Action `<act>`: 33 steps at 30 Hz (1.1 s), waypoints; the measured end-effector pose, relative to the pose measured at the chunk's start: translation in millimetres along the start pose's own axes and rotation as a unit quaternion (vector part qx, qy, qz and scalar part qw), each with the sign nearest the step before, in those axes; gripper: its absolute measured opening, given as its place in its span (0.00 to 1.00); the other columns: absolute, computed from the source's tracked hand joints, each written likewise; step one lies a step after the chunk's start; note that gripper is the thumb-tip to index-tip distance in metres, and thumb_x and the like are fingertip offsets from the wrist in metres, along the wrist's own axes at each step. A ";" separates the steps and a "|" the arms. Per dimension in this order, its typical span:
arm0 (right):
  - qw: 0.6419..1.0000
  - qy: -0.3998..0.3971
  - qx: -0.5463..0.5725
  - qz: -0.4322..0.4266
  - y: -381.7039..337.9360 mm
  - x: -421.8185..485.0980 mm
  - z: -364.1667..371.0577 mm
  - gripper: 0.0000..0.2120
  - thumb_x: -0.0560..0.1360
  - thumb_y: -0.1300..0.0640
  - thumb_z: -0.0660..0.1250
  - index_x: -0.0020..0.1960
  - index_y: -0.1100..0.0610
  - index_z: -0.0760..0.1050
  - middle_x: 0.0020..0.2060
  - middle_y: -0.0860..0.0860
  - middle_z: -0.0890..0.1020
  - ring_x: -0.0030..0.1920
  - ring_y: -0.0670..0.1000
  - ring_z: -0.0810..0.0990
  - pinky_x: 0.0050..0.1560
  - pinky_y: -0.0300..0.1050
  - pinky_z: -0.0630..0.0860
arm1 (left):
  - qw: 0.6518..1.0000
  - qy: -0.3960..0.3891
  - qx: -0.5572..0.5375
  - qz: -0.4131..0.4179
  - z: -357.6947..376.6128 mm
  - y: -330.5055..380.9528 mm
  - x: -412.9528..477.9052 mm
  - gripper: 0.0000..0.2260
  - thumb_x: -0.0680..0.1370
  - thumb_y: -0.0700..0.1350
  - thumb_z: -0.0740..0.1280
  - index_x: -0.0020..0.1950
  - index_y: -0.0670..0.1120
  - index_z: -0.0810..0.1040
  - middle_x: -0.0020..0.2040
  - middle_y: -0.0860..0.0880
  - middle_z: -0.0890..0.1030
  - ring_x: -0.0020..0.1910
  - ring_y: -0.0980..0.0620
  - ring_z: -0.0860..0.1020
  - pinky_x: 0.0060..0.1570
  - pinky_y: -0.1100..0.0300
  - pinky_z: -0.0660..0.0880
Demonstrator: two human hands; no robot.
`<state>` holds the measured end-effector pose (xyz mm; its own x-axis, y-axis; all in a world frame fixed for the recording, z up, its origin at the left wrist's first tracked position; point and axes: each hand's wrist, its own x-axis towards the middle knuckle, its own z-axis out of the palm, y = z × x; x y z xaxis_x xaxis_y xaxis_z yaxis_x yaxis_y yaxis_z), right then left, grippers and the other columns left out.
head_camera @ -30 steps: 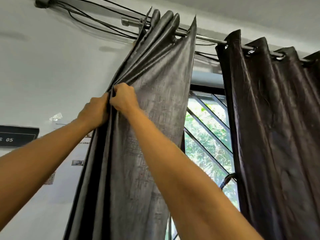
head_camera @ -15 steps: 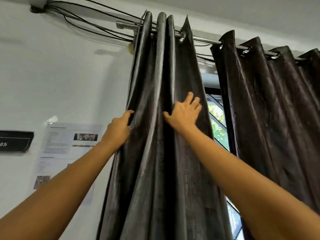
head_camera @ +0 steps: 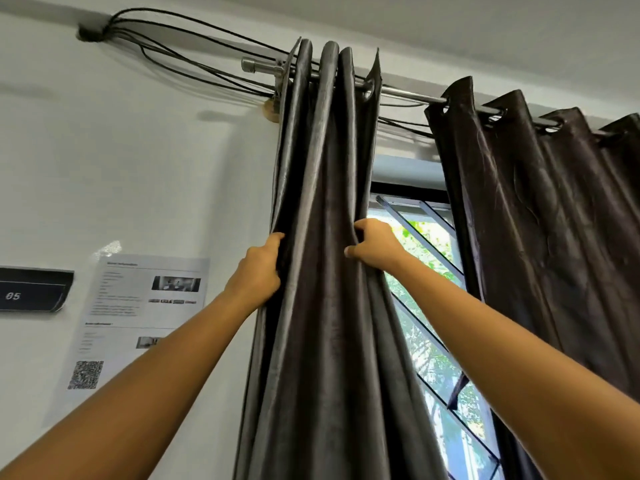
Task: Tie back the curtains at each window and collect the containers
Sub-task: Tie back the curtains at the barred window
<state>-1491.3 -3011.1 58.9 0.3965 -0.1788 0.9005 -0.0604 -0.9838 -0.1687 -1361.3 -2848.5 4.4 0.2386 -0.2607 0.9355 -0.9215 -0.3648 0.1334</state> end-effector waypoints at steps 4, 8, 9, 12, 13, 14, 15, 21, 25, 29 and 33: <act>0.998 0.006 0.006 -0.056 -46.5 8.1 13.8 0.11 0.68 0.69 0.64 0.50 0.71 0.76 0.44 0.65 0.79 0.44 0.59 0.77 0.37 0.47 0.66 | 1.000 0.023 0.018 -0.009 -10.4 -6.8 -2.1 0.28 0.75 0.32 0.60 0.73 0.47 0.60 0.48 0.40 0.74 0.41 0.43 0.75 0.44 0.51 0.74; 0.994 0.014 0.060 -0.090 -92.4 15.5 27.5 0.13 0.71 0.65 0.66 0.54 0.70 0.76 0.47 0.65 0.80 0.50 0.60 0.78 0.41 0.43 0.69 | 0.998 0.045 0.043 -0.008 -29.3 -28.3 0.9 0.28 0.75 0.33 0.61 0.73 0.49 0.61 0.53 0.37 0.76 0.47 0.37 0.77 0.44 0.52 0.73; 0.993 0.015 0.064 -0.096 -100.9 19.1 30.0 0.14 0.72 0.64 0.67 0.55 0.69 0.76 0.49 0.65 0.80 0.52 0.61 0.78 0.43 0.44 0.70 | 0.998 0.045 0.048 -0.008 -34.8 -33.8 2.0 0.28 0.75 0.33 0.61 0.73 0.49 0.60 0.53 0.37 0.76 0.47 0.37 0.76 0.43 0.53 0.72; 0.993 0.021 0.048 -0.107 -123.7 31.2 36.9 0.14 0.74 0.59 0.67 0.55 0.67 0.76 0.51 0.64 0.79 0.53 0.61 0.77 0.42 0.41 0.65 | 0.998 0.044 0.051 -0.001 -55.7 -53.8 4.4 0.28 0.75 0.32 0.60 0.73 0.48 0.61 0.52 0.36 0.76 0.44 0.40 0.75 0.43 0.53 0.72; 0.992 0.025 0.050 -0.110 -131.4 34.0 39.0 0.13 0.74 0.59 0.67 0.54 0.67 0.76 0.51 0.63 0.79 0.53 0.61 0.77 0.42 0.40 0.64 | 0.998 0.047 0.052 0.001 -62.2 -61.5 6.0 0.29 0.74 0.32 0.61 0.73 0.49 0.61 0.51 0.36 0.76 0.44 0.40 0.76 0.44 0.53 0.74; 0.992 0.032 0.051 -0.113 -139.1 35.0 40.8 0.12 0.74 0.59 0.67 0.53 0.67 0.76 0.50 0.63 0.79 0.52 0.61 0.77 0.41 0.40 0.63 | 0.997 0.050 0.052 0.004 -68.3 -68.4 7.7 0.29 0.74 0.32 0.61 0.73 0.49 0.62 0.51 0.37 0.77 0.45 0.39 0.77 0.46 0.51 0.76; 0.991 0.038 0.055 -0.113 -147.3 36.4 44.9 0.12 0.74 0.59 0.67 0.52 0.67 0.76 0.49 0.63 0.79 0.52 0.61 0.77 0.41 0.40 0.63 | 0.997 0.052 0.049 0.004 -75.1 -75.7 8.9 0.29 0.74 0.33 0.62 0.72 0.50 0.63 0.51 0.37 0.77 0.45 0.39 0.77 0.48 0.49 0.77; 0.990 0.056 0.042 -0.125 -204.5 42.7 69.3 0.04 0.73 0.61 0.66 0.44 0.63 0.73 0.48 0.62 0.79 0.53 0.60 0.77 0.40 0.40 0.65 | 0.996 0.059 0.056 0.047 -109.1 -102.2 14.9 0.24 0.75 0.39 0.64 0.70 0.49 0.66 0.54 0.37 0.78 0.49 0.37 0.78 0.49 0.48 0.77; 0.986 0.032 0.044 -0.155 -256.1 40.4 86.0 0.11 0.74 0.60 0.65 0.36 0.61 0.68 0.49 0.60 0.80 0.53 0.59 0.77 0.52 0.44 0.72 | 0.993 0.087 0.062 0.057 -131.5 -123.8 16.6 0.17 0.78 0.39 0.61 0.67 0.41 0.69 0.55 0.34 0.78 0.52 0.35 0.78 0.53 0.45 0.75; 0.986 0.040 0.056 -0.155 -274.7 42.1 93.6 0.19 0.74 0.63 0.65 0.31 0.57 0.58 0.29 0.50 0.66 0.42 0.52 0.71 0.43 0.41 0.71 | 0.992 0.098 0.052 0.065 -146.7 -137.0 13.9 0.15 0.79 0.43 0.57 0.62 0.38 0.73 0.51 0.34 0.79 0.49 0.37 0.78 0.52 0.45 0.75; 0.987 0.018 0.032 -0.155 -255.2 37.1 101.0 0.18 0.74 0.63 0.64 0.31 0.56 0.58 0.30 0.50 0.65 0.42 0.55 0.72 0.42 0.43 0.71 | 0.994 0.034 0.068 0.073 -134.8 -128.6 12.6 0.12 0.79 0.38 0.58 0.61 0.38 0.72 0.51 0.36 0.78 0.49 0.38 0.78 0.51 0.51 0.75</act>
<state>-1368.7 -2765.4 94.9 0.3546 0.1302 0.9259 0.1171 -0.9886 0.0942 -1281.1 -2684.4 43.2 0.0803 -0.2604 0.9622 -0.8939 -0.4458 -0.0460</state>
